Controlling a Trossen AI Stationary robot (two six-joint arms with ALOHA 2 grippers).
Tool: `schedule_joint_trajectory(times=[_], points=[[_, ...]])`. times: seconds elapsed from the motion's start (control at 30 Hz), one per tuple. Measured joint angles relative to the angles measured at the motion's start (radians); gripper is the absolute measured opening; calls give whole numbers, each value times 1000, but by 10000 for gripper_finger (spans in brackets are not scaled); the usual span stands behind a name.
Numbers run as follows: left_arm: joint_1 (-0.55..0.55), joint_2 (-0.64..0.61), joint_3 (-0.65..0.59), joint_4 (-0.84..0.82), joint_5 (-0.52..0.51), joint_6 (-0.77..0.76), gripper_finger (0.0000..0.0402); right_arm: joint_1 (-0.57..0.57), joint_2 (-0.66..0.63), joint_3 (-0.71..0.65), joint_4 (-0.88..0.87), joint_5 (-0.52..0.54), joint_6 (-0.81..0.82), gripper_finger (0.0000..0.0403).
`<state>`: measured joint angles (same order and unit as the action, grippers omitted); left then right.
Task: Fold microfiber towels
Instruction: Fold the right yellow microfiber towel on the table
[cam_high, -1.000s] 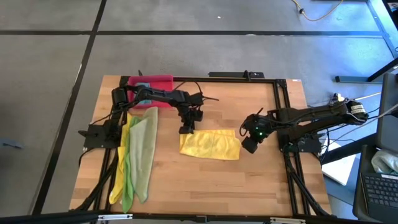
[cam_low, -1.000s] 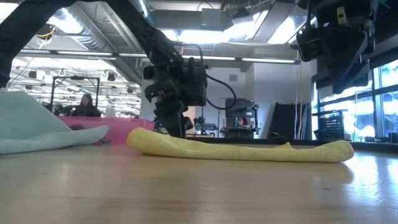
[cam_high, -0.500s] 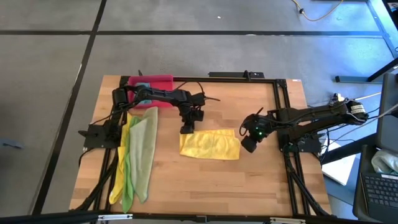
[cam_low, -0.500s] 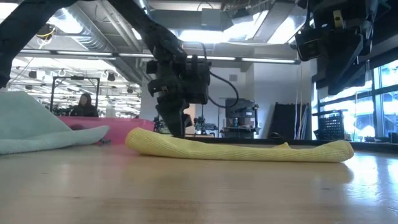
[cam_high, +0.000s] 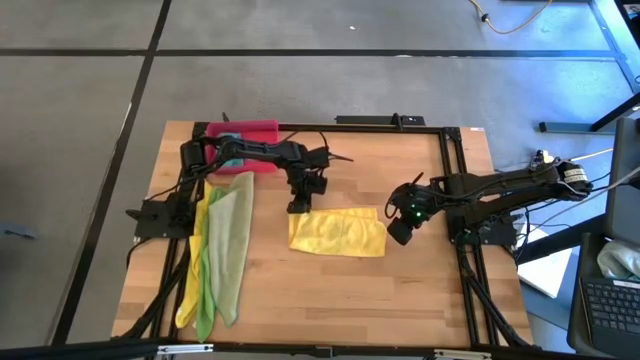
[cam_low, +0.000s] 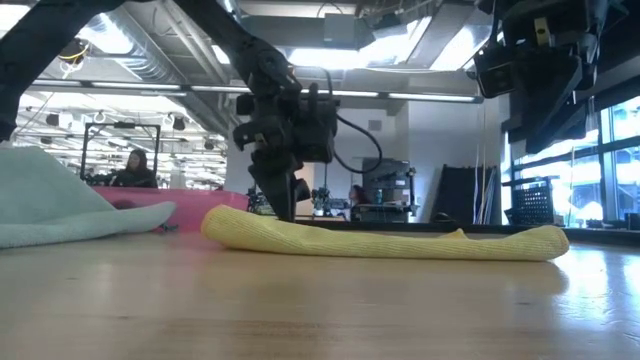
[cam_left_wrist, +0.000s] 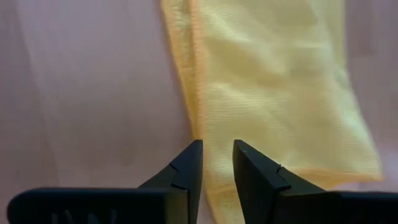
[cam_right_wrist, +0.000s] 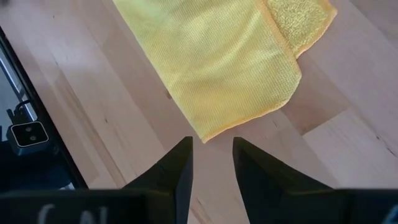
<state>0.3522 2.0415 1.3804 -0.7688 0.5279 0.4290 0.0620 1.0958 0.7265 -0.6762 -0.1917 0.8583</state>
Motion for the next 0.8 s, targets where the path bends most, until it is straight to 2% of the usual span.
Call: schedule_joint_trajectory(times=[0.33,0.8], points=[[2,47,0,-9,15,-5,105,0,0,0,14,0,6,116],[7,47,1,-19,17,-4,107,14,0,1,14,0,24,116]])
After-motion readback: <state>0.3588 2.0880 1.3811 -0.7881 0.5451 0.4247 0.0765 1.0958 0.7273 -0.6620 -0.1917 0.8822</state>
